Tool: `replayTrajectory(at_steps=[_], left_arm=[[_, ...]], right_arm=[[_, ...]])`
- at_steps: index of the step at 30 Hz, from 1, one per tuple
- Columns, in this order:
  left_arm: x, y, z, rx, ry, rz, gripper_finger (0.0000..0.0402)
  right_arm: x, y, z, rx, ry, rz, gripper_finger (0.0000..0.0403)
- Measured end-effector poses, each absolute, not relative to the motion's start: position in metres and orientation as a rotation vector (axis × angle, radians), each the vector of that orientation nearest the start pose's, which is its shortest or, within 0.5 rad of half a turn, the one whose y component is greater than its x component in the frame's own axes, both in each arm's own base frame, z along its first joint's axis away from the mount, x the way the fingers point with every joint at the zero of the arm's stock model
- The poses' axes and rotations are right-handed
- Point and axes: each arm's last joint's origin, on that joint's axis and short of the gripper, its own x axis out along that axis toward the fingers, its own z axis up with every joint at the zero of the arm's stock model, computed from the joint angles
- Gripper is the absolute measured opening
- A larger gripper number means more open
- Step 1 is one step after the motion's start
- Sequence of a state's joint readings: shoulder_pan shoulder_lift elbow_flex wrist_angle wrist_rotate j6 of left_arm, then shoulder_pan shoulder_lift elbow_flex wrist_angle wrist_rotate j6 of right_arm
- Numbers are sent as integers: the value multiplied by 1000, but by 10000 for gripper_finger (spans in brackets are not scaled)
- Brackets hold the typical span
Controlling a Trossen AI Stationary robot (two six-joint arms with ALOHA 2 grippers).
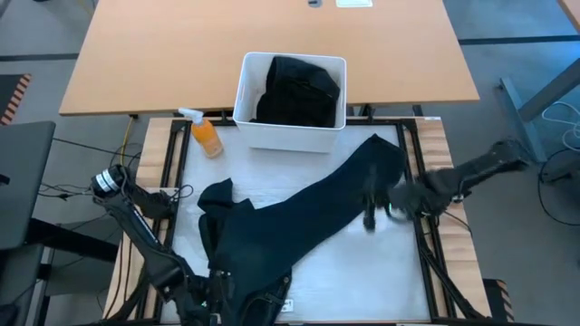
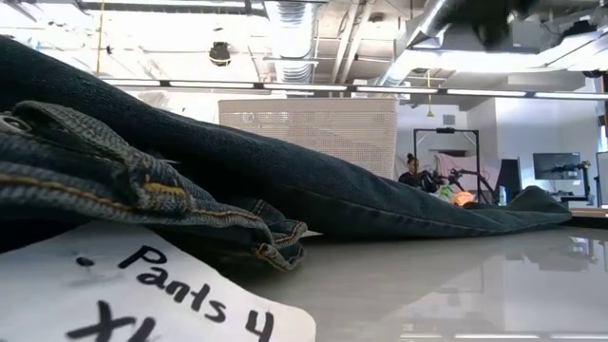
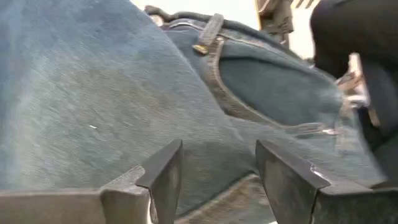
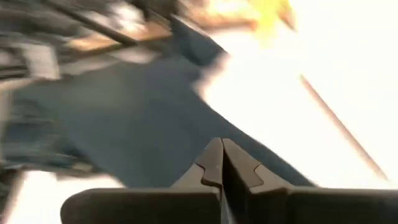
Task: Fold laundry
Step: Fold the blue long pants
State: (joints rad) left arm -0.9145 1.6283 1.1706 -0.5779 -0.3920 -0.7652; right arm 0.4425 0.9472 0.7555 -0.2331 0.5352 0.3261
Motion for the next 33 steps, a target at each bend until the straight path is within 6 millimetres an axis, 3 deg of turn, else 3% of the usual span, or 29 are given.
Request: replayTrajectory(at_steps=[5, 10, 18, 26, 33], left_arm=[[220, -239, 228, 23, 977, -107, 183], [229, -230, 228, 53, 984, -115, 182], [229, -230, 228, 1, 1020, -137, 182], [230, -231, 229, 26, 976, -108, 182], [233, -230, 231, 91, 905, -76, 182]], right_arm=[[213, 148, 275, -176, 207, 13, 24], [238, 195, 231, -476, 151, 89, 47], [285, 221, 194, -571, 220, 52, 110], [335, 249, 186, -631, 238, 160, 172], [383, 255, 178, -611, 347, 164, 192]])
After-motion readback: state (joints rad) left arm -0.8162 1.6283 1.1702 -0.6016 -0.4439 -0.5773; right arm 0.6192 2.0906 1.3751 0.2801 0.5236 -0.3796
